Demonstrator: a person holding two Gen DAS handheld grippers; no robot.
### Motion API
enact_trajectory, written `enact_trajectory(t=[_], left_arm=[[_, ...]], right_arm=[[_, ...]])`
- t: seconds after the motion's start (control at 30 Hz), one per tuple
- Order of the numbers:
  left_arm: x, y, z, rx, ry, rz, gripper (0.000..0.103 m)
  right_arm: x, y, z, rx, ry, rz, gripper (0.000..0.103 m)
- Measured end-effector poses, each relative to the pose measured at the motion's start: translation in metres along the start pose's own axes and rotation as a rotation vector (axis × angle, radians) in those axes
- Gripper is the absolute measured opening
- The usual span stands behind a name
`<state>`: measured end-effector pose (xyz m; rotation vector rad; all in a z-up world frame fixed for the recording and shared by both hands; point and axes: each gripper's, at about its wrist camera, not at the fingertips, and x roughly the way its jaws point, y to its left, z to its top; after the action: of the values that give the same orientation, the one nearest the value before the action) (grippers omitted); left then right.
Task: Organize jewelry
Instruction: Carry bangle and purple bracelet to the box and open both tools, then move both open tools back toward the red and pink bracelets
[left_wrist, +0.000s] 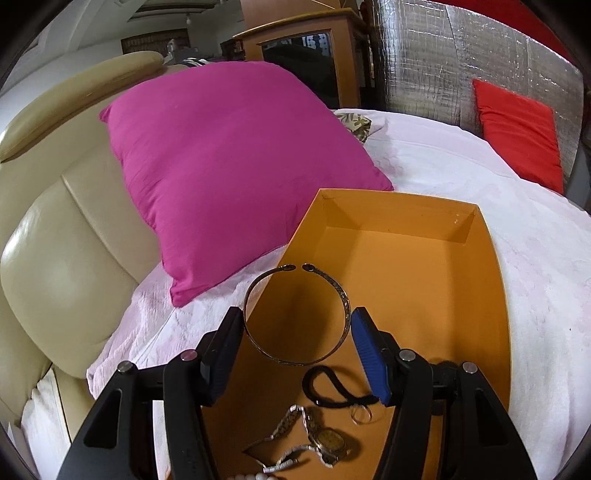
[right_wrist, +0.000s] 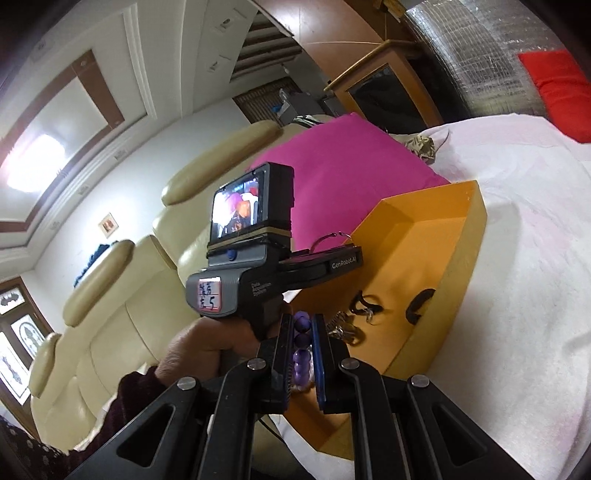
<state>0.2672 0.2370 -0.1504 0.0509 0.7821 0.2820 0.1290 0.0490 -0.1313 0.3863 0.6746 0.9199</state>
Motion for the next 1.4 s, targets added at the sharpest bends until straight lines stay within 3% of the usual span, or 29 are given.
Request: enact_trajectory(t=[0.3,0.73,1.07,1.4], left_arm=[[0.03,-0.013,0.006,0.081,0.048,0.039,0.062],[0.048,-0.039,0.011,0.159,0.066,0.031,0.062],[0.039,-0.05,0.017,0.154,0.025,0.062,0.063],[-0.006,-0.085,0.023,0.202,-0.086,0.032,0.068]], right_arm=[[0.025,-0.012,-0.007,0.014,0.075,-0.064,0.011],[0.011,-0.019,-0.002,0.015,0.042,-0.102,0.013],[-0.027,-0.031,0.008,0.041,-0.023,-0.151,0.013],[-0.066,-0.051,0.018,0.1,-0.089,-0.21,0.013]])
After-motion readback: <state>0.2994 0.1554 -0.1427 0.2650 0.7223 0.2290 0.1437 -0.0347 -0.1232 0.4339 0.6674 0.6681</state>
